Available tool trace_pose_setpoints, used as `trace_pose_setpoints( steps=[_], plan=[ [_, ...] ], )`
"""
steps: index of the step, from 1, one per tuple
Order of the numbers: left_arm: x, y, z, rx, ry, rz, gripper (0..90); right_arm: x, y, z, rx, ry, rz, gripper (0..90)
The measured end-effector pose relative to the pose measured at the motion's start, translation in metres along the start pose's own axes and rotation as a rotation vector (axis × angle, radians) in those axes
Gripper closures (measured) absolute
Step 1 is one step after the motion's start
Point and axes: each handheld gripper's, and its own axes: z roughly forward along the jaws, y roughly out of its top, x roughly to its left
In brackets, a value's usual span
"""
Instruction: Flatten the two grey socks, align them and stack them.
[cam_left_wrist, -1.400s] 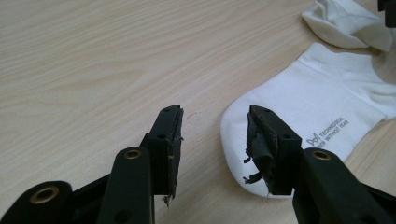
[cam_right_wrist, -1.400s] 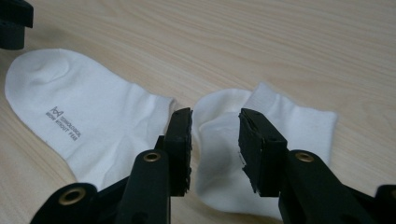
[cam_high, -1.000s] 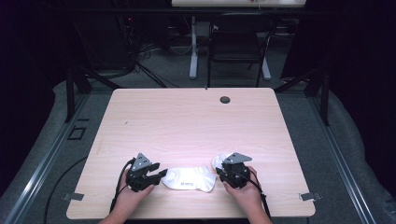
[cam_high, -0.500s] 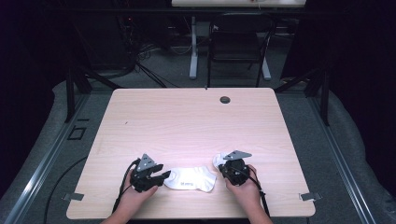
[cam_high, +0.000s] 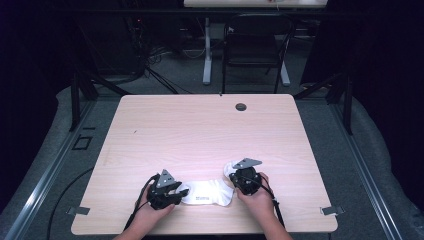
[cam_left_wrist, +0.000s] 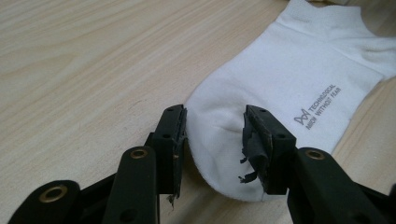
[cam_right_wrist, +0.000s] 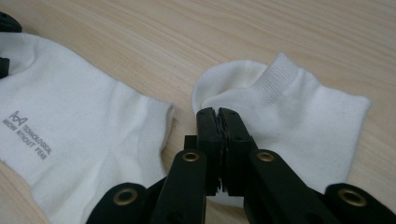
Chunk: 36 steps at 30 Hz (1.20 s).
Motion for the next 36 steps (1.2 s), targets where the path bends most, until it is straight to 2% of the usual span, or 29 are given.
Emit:
trace_pose_setpoints(
  steps=[8,18,25,28,33,36],
  plan=[
    [-0.006,0.0,-0.001,0.007,-0.022,0.03,65.4,0.006,0.009,0.011,-0.007,0.024,-0.006,88.3],
    [-0.013,0.0,0.0,0.011,-0.043,0.066,66.9,0.018,0.021,0.022,-0.011,0.048,-0.038,88.3],
    [-0.017,-0.001,-0.001,0.018,-0.076,0.097,67.0,0.027,0.025,0.029,-0.018,0.057,-0.05,88.2],
    [-0.019,-0.002,-0.002,0.021,-0.084,0.107,67.0,0.027,0.026,0.029,-0.014,0.055,-0.053,88.2],
    [-0.018,-0.002,-0.005,0.038,-0.102,0.124,67.0,0.023,0.028,0.031,-0.02,0.054,-0.029,88.2],
    [-0.015,-0.003,-0.007,0.041,-0.11,0.112,66.9,0.022,0.029,0.032,-0.023,0.053,-0.026,88.2]
  ],
)
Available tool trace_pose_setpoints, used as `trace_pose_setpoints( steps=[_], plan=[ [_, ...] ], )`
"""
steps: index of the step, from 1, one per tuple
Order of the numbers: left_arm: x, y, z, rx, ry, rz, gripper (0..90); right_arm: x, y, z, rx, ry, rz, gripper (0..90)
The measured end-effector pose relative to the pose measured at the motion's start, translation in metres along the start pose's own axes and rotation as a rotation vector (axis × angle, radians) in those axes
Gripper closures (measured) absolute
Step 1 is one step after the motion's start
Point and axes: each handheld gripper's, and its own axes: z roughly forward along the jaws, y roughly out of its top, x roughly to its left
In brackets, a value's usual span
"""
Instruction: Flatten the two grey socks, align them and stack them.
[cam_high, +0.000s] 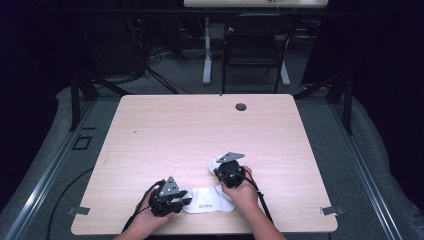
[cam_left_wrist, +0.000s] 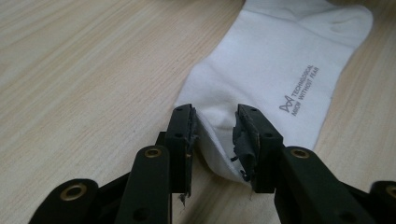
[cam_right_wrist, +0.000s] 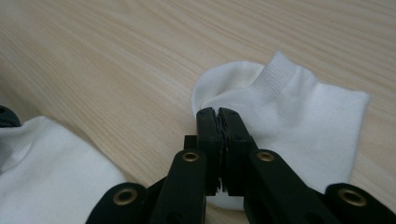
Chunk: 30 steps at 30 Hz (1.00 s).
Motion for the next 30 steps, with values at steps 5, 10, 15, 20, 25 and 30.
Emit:
trace_pose_setpoints(
  steps=[5,10,15,20,25,30],
  plan=[
    [0.002,0.002,0.002,-0.004,0.008,-0.027,64.7,0.008,0.004,0.004,-0.003,0.016,-0.009,88.2],
    [0.009,0.005,-0.008,-0.071,0.02,-0.081,59.4,0.02,0.006,0.007,0.0,0.03,-0.032,88.2],
    [0.019,0.005,-0.014,-0.093,0.062,-0.111,58.0,0.026,0.009,0.007,-0.011,0.033,-0.029,88.3],
    [0.023,0.006,-0.013,-0.094,0.077,-0.132,57.5,0.027,0.012,-0.001,-0.056,0.038,-0.007,88.3],
    [0.026,0.015,-0.011,-0.103,0.094,-0.163,57.0,0.022,0.015,-0.015,-0.105,0.059,0.05,88.3],
    [0.029,0.029,-0.004,-0.108,0.123,-0.157,56.8,0.02,0.015,-0.021,-0.113,0.058,0.058,88.2]
  ],
)
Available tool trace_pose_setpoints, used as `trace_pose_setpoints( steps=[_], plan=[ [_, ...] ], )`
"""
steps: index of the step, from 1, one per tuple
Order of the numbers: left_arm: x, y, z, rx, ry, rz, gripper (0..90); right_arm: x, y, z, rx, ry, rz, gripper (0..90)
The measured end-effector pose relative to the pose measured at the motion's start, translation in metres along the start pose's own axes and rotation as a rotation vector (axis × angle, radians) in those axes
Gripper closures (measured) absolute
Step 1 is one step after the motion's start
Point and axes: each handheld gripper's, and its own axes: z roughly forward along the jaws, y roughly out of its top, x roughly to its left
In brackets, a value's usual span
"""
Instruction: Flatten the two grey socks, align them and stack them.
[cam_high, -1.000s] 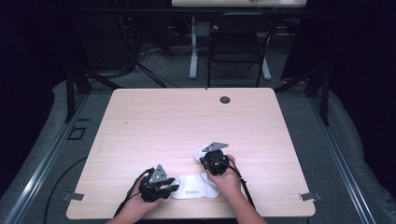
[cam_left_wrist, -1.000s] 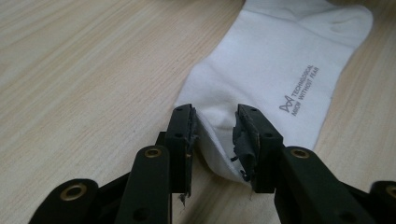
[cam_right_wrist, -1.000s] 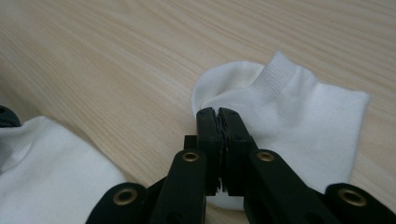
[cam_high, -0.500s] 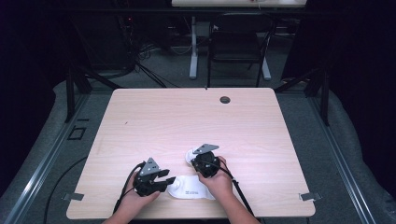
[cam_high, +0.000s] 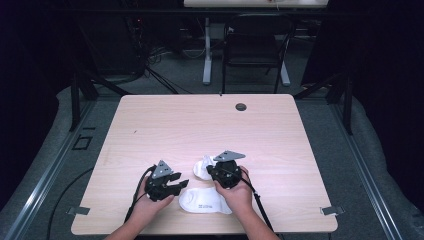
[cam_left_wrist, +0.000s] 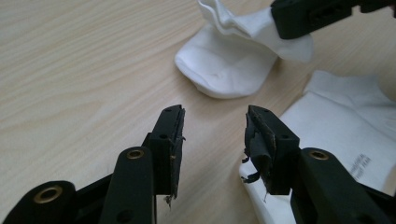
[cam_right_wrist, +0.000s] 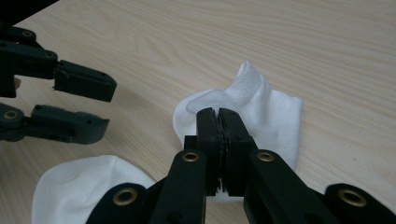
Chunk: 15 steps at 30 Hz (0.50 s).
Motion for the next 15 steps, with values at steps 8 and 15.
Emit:
trace_pose_setpoints(
  steps=[8,15],
  plan=[
    [-0.001,0.016,0.025,0.017,0.034,-0.008,56.6,0.004,-0.001,-0.005,-0.006,0.015,-0.006,88.2],
    [0.001,0.018,0.04,0.049,0.06,-0.023,57.1,0.002,-0.004,-0.009,-0.011,0.013,0.0,88.2]
  ],
)
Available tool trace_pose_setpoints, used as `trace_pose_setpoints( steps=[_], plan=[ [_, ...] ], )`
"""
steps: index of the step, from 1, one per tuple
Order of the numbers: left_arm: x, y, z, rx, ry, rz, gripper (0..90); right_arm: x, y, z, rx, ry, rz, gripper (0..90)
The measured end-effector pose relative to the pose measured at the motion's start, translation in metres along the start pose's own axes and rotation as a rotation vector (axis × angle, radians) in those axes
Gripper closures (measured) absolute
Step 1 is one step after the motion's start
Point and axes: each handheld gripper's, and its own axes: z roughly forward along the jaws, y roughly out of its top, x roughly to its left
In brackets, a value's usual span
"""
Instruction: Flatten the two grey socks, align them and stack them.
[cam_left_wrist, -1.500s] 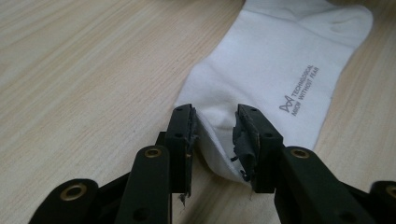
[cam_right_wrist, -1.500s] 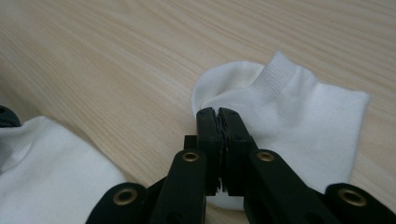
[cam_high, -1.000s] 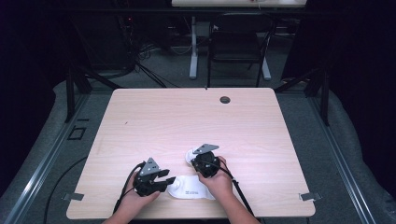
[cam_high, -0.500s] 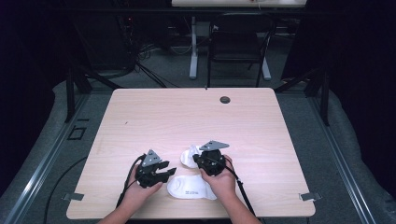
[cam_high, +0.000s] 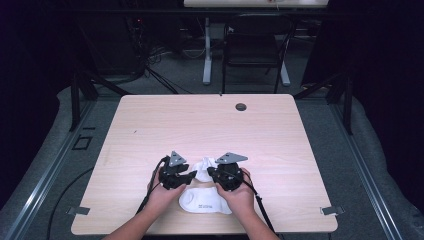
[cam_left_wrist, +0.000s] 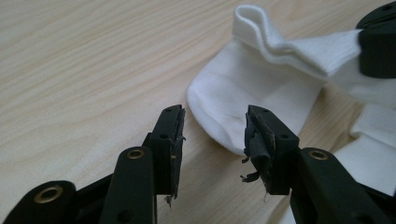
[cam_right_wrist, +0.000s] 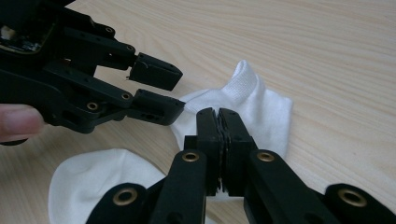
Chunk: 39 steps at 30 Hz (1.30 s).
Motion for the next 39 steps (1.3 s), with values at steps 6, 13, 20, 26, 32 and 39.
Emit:
trace_pose_setpoints(
  steps=[6,13,20,26,32,39],
  plan=[
    [0.0,-0.002,0.006,0.036,-0.001,0.005,63.3,-0.004,-0.002,-0.003,-0.011,-0.002,0.017,88.2],
    [-0.003,-0.003,0.009,0.064,0.011,0.031,75.4,-0.009,-0.002,-0.009,-0.022,-0.011,0.017,88.2],
    [-0.001,-0.005,0.007,0.066,0.028,0.041,80.1,-0.022,-0.007,-0.019,-0.027,-0.041,0.034,88.2],
    [0.003,-0.005,0.006,0.072,0.036,0.043,80.5,-0.035,-0.016,-0.023,-0.009,-0.067,0.053,88.2],
    [0.006,-0.006,0.005,0.07,0.041,0.036,80.4,-0.045,-0.028,-0.023,0.019,-0.093,0.077,88.2],
    [0.008,-0.006,0.003,0.077,0.038,0.032,79.6,-0.057,-0.04,-0.02,0.058,-0.124,0.111,88.0]
  ],
)
